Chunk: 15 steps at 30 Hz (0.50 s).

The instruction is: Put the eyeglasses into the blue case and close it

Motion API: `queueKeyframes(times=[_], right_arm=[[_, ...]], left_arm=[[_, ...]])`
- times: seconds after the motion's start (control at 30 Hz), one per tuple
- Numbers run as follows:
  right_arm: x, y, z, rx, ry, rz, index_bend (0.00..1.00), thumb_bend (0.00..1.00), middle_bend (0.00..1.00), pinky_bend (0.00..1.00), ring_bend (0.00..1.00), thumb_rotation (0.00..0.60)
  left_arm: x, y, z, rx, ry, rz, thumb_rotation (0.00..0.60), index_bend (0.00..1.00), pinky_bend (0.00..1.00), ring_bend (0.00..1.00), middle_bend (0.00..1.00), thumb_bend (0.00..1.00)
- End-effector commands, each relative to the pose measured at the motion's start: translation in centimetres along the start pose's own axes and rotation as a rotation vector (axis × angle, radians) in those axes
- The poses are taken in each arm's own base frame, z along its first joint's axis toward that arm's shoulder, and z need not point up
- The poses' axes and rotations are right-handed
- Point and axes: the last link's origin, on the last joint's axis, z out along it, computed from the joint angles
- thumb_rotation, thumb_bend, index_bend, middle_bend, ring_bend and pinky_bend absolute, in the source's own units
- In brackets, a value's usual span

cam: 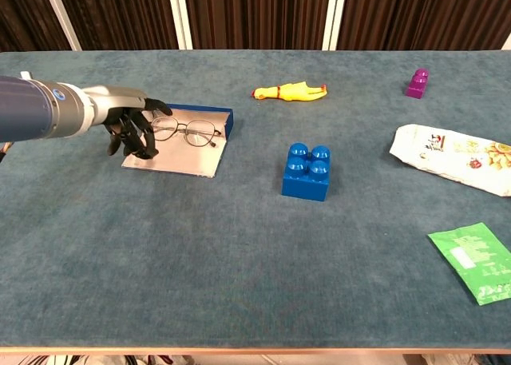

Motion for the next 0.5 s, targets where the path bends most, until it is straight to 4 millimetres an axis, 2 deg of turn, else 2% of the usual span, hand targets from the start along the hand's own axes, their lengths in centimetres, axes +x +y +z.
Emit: queueKeyframes(times=[0.03, 0.5], right_arm=[[0.01, 0.01, 0.00, 0.000, 0.000, 0.001, 0.08, 0.06, 0.00, 0.17, 0.00, 0.600], [0.03, 0.03, 0.03, -0.005, 0.001, 0.003, 0.08, 0.06, 0.00, 0.17, 0.00, 0.600]], left_arm=[[-0.38, 0.23, 0.08, -0.004, -0.008, 0.002, 0.600, 0.00, 0.69, 0.63, 0.52, 0.44], [-1.14, 0.73, -0.22, -0.012, -0.016, 0.031, 0.600, 0.00, 0.69, 0.63, 0.53, 0.44]])
